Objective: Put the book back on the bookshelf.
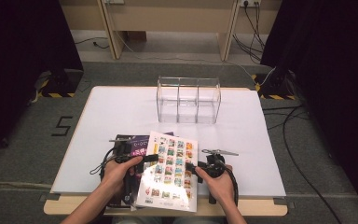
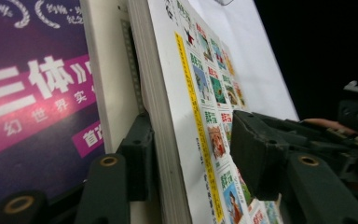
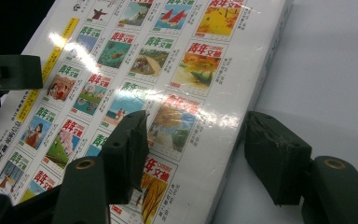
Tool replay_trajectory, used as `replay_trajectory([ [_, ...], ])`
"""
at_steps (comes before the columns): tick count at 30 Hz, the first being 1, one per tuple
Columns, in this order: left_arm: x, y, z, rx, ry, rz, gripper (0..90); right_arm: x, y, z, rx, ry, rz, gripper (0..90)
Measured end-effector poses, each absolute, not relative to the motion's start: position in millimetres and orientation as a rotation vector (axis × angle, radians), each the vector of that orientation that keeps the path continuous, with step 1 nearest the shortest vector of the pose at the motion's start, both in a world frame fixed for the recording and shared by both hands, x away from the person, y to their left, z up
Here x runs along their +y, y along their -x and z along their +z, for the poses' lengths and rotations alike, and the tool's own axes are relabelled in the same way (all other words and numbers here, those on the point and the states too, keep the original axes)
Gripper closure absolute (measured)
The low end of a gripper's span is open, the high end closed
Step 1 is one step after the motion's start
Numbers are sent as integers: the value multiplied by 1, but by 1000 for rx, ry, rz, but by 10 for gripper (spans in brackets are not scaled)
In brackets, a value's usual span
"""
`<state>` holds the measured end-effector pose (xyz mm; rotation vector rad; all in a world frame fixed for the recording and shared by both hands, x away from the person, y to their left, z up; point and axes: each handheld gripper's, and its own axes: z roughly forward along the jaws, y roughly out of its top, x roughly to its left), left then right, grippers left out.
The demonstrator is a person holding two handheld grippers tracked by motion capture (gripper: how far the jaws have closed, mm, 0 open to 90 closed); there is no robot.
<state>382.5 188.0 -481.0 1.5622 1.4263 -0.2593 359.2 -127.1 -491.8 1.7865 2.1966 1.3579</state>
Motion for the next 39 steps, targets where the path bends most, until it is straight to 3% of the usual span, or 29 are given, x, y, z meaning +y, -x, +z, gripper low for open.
replay_trajectory([
  [6,188,-382,-479,1399,-1566,-266,769,-127,-360,-492,2208,-1777,1354,396],
  [11,188,-378,-476,1289,-1611,-198,781,-130,-368,-488,2211,-1761,1375,415],
  [23,188,-373,-470,1260,-1623,-165,782,-134,-411,-479,2220,-1819,1391,417],
  [39,194,-369,-469,1172,-1607,-161,783,-134,-425,-489,2273,-1843,1430,409],
])
